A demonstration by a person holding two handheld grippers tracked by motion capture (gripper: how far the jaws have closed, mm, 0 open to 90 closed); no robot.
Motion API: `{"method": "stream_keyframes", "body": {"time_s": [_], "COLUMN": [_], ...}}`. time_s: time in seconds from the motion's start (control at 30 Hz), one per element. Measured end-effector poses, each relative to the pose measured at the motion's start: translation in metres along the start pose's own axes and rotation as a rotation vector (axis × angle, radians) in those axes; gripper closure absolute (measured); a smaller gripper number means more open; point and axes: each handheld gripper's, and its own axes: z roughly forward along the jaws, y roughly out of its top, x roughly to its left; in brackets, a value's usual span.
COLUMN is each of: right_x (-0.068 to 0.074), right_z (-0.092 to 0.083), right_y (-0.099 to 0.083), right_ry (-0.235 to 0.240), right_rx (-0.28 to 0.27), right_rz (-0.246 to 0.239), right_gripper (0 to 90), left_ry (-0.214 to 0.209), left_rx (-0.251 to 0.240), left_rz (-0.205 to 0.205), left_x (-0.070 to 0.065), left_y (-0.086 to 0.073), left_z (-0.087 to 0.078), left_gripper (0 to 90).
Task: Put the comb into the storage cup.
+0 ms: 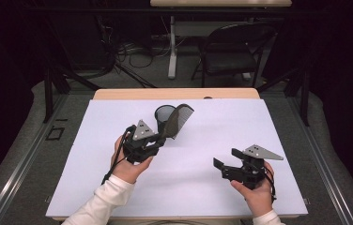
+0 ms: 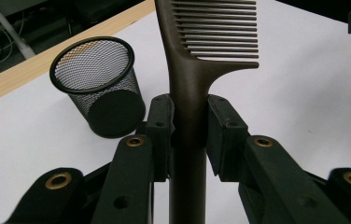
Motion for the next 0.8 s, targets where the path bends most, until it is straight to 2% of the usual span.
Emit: {"method": "stream_keyframes", "body": {"time_s": [0.37, 0.63, 0.8], "right_x": [0.009, 0.015, 0.018], "right_z": [0.015, 0.025, 0.029], "right_y": [0.01, 0.019, 0.026], "right_ry": [0.026, 0.076, 0.089], "right_rx": [0.028, 0.033, 0.032], "right_rz": [-0.022, -0.012, -0.005], "right_gripper": [15.7, 15.2, 15.4], "left_ry": [-0.011, -0.021, -0.024], "left_rx": [-0.028, -0.059, -0.068], "left_rz": [-0.006, -0.014, -0.016], "left_x": [-0.005, -0.007, -0.007], "left_y": [-0.001, -0.004, -0.006], "left_z": [0.006, 0.009, 0.011], "left_gripper": [72.5, 72.5, 72.5]}}
